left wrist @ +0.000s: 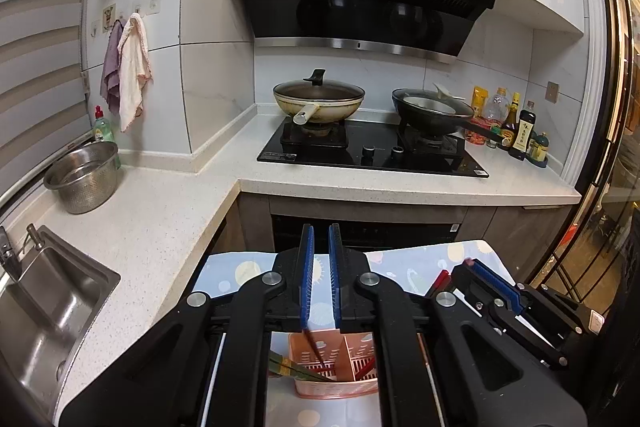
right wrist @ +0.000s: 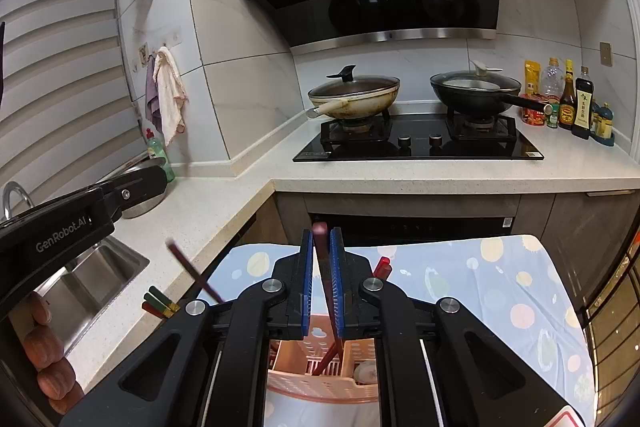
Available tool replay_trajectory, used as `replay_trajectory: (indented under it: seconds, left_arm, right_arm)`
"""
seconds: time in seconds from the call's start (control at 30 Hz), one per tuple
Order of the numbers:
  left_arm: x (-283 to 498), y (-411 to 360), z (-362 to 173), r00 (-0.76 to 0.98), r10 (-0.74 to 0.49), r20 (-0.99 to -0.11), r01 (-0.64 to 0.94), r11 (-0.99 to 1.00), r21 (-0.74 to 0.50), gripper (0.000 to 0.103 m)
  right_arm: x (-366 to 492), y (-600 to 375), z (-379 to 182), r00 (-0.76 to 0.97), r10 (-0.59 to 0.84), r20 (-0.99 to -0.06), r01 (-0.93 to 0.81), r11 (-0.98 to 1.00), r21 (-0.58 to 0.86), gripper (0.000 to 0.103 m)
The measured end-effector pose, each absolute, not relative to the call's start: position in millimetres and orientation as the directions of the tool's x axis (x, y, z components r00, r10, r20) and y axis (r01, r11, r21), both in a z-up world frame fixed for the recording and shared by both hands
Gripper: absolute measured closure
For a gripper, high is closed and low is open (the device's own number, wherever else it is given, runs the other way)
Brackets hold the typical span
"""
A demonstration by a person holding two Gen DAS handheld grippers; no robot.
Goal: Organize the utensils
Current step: 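Lower the left tool's chopstick into the holder and open it while the right tool releases its chopstick, then withdraw both tools from the holder back over the table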
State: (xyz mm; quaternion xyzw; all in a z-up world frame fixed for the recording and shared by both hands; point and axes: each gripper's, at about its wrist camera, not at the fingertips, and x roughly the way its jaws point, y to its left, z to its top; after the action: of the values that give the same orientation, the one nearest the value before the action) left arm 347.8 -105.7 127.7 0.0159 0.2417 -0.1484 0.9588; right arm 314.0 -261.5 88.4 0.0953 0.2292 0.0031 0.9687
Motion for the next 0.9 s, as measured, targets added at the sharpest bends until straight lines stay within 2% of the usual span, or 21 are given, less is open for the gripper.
replay_trajectory:
  seconds: [0.03, 0.07, 0.1, 0.13, 0.17, 0.2, 0.43, 0.5, 0.57, 0.7, 0.9]
  left_arm:
    - [349, -105, 127, 0.838, -0.276, -0.471, 0.290, 0.956, -0.043, 0.094]
    - [350, -105, 127, 0.837, -0.273, -0.474, 0.287, 0.957, -0.045, 0.088]
    - [350, -103, 127, 0.839, -0.267, -0.474, 0.280, 0.959, -0.045, 0.077]
    - [350, -102, 126, 0.842, -0.261, -0.472, 0.272, 0.961, -0.047, 0.071]
    - [350, -100, 127, 0.845, -0.256, -0.469, 0.264, 0.963, -0.050, 0.060]
    - [349, -98, 127, 0.848, -0.253, -0.466, 0.258, 0.965, -0.053, 0.055]
    - [340, -92, 130, 0.849, -0.245, -0.468, 0.248, 0.967, -0.056, 0.051]
    - [336, -90, 130, 0.850, -0.242, -0.467, 0.246, 0.968, -0.054, 0.041]
    - [328, -88, 132, 0.854, -0.242, -0.461, 0.246, 0.968, -0.053, 0.038]
    - [313, -84, 133, 0.853, -0.247, -0.459, 0.253, 0.966, -0.048, 0.038]
    - [286, -79, 129, 0.850, -0.250, -0.463, 0.259, 0.965, -0.044, 0.038]
  right_arm:
    - [314, -261, 88, 0.895, 0.045, -0.444, 0.042, 0.982, 0.183, 0.088]
    - [314, -260, 89, 0.895, 0.042, -0.444, 0.043, 0.983, 0.180, 0.085]
    - [312, -260, 89, 0.896, 0.041, -0.442, 0.044, 0.983, 0.180, 0.078]
    - [311, -260, 90, 0.898, 0.038, -0.438, 0.045, 0.983, 0.179, 0.071]
    - [309, -260, 91, 0.900, 0.036, -0.435, 0.046, 0.983, 0.176, 0.069]
    - [308, -259, 91, 0.901, 0.033, -0.433, 0.047, 0.984, 0.173, 0.068]
    - [298, -258, 93, 0.901, 0.029, -0.433, 0.048, 0.985, 0.166, 0.066]
    - [292, -258, 93, 0.900, 0.030, -0.434, 0.048, 0.985, 0.168, 0.066]
    - [284, -257, 94, 0.900, 0.031, -0.434, 0.047, 0.985, 0.168, 0.066]
    - [264, -257, 94, 0.902, 0.029, -0.432, 0.052, 0.983, 0.174, 0.061]
    - [232, -254, 89, 0.896, 0.037, -0.443, 0.053, 0.981, 0.187, 0.061]
